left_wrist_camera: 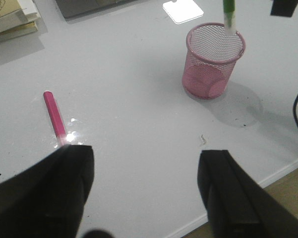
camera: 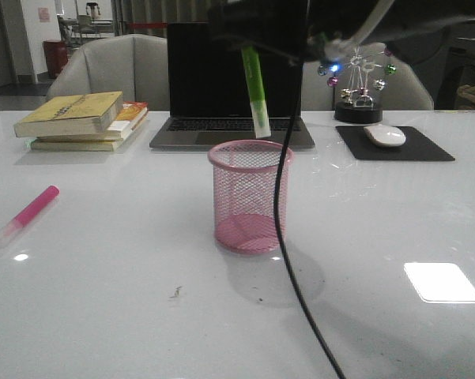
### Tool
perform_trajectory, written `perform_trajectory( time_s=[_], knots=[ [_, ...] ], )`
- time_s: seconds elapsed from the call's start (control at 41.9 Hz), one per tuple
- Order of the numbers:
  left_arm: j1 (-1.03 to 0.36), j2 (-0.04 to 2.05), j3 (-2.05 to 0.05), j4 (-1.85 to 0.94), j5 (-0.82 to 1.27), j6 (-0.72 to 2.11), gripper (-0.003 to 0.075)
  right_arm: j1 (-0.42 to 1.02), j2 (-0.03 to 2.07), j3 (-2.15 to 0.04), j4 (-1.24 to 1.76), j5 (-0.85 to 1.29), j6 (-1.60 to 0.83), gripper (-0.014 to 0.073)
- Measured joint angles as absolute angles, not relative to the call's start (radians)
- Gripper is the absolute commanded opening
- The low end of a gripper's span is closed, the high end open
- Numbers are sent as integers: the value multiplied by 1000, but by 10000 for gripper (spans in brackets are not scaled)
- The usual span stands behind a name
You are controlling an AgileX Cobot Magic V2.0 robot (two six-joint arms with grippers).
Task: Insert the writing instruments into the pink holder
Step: 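Lift the green highlighter and carry it over the pink holder, then lower the green highlighter into the holder and open the right gripper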
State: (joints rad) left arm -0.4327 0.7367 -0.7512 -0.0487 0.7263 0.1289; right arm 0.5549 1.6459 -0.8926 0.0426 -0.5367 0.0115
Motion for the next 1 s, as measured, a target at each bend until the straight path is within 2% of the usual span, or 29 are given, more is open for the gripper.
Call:
perform_trajectory(
  time_s=[0.119,0.191,0.358,0.406,0.549,0.716,1.002],
  knots=[
    [-433,737,-751,-49,726,129,505,555,1730,-893,42,-595,11,178],
    [-433,737,-751,-49,726,129,505,555,1774,-893,41,-615,11,213],
    [-433,737,-751,-49,725,129,505,555,1803,-893,41,-621,11,444],
    [-433,737,-751,-49,725,129,505,555,1803,-893,41,-628,11,479],
    [-433,737,-751,-49,725,129,505,555,1773,-893,41,-614,11,484],
    [-433,737,-751,-49,725,129,505,555,1624,-893,41,-522,11,484],
    [-433,737,-751,-49,725,129,505,555,1218,-893,0,-56,11,477]
  ],
)
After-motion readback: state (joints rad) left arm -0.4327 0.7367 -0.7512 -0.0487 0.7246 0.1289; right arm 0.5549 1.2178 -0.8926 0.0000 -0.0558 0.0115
